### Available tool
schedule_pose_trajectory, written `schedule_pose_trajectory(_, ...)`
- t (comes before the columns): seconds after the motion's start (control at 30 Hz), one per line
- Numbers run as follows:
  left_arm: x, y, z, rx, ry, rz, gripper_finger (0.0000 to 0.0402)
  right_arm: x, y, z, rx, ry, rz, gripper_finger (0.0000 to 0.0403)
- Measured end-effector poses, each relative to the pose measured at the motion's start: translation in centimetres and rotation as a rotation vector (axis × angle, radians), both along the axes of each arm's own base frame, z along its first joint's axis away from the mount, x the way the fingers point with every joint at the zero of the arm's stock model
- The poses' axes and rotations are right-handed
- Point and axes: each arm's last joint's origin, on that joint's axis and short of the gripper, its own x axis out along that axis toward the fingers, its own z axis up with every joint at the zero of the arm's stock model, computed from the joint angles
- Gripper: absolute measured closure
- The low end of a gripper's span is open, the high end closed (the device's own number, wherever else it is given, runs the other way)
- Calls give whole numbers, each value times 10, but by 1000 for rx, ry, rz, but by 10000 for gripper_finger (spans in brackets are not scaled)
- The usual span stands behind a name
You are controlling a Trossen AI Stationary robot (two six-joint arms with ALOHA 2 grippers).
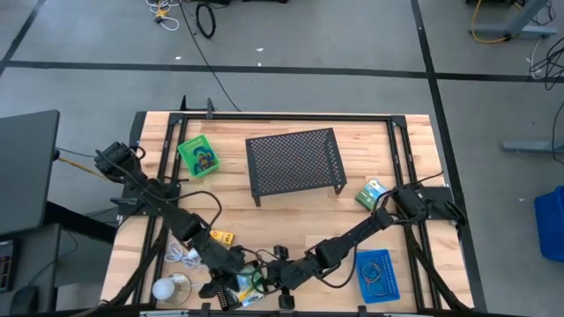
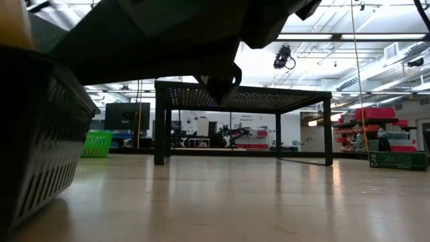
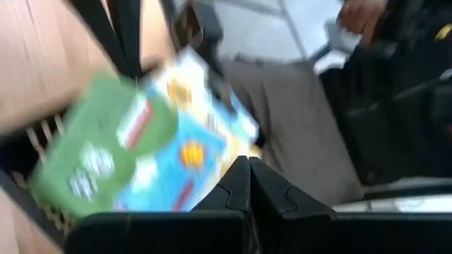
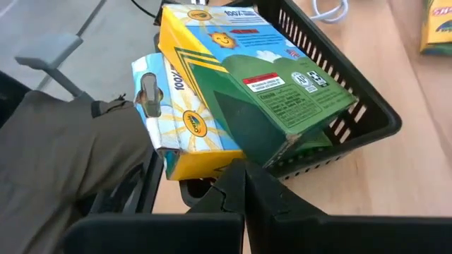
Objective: Pick & Place Office Desk Supplies
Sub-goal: Adjust the yellow crayon box in the black bin
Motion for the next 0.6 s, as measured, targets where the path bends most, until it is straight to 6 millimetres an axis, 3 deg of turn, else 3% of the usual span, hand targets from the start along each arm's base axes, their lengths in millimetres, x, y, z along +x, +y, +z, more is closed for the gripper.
schedule_pose_trajectory(0.1,-9,-4,-3,28,51,-1,401,-2,3,-1,-35,-12,-7,403)
schedule_pose_trajectory(0.4,-45,-3,12,115,171,144,401,-5,7,-1,-65,-19,-6,403)
schedule_pose_trajectory(0.6,-49,-2,2,154,263,172,401,-5,7,-2,-74,-23,-3,403)
